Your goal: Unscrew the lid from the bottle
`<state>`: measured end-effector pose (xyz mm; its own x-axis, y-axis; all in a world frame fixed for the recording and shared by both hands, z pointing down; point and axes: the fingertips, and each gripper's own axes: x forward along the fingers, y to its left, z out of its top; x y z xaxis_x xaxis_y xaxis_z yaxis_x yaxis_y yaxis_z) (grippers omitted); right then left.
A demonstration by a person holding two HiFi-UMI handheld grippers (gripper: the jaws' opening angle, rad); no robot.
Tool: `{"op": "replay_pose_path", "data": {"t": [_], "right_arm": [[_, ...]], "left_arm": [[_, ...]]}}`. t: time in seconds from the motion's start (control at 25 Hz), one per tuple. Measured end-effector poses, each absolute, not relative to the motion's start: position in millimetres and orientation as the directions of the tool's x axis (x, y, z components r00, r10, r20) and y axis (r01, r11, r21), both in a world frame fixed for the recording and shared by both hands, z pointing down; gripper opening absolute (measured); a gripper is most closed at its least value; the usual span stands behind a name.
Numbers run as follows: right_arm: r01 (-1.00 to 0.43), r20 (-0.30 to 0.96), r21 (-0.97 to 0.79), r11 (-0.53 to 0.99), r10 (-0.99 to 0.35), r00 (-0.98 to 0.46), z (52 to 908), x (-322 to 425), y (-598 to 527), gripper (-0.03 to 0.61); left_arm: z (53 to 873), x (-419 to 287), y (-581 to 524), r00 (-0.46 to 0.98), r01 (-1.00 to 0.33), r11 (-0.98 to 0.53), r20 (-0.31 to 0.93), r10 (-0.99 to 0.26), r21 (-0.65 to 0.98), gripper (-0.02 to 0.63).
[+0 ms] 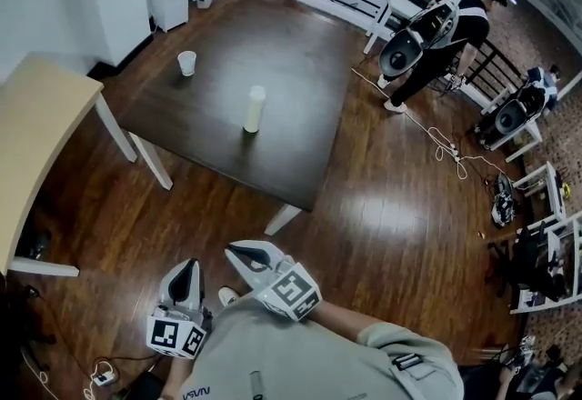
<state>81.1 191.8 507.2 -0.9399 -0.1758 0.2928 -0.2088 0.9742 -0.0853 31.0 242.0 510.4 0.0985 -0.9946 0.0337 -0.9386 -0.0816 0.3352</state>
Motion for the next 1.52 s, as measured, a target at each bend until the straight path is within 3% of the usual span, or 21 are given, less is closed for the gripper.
{"op": "replay_pose_path", "data": {"t": [0.64, 1.12, 1.52], "right_arm": [[-0.154, 0.253, -0.197, 0.968, -0.102, -0.962, 526.9, -13.9, 151.1, -0.002], [-0.257, 0.196, -0.251, 0.933, -0.211, -0.958, 522.1, -33.1, 69.0, -0.002], [-0.424, 0.244, -0.253, 0.87, -0.367, -0.898, 532.5, -26.4, 14.7, -0.002]], "left_arm": [[521.8, -54.4, 217.6, 0.016, -0.961, 0.025, 0.147, -0.989, 0.275, 0.003], [506.1, -73.1, 126.3, 0.158, -0.973, -0.119, 0.196, -0.968, 0.2, 0.003], [510.4, -79.3, 65.1, 0.311, -0.935, -0.263, 0.197, -0.93, 0.237, 0.003]]}}
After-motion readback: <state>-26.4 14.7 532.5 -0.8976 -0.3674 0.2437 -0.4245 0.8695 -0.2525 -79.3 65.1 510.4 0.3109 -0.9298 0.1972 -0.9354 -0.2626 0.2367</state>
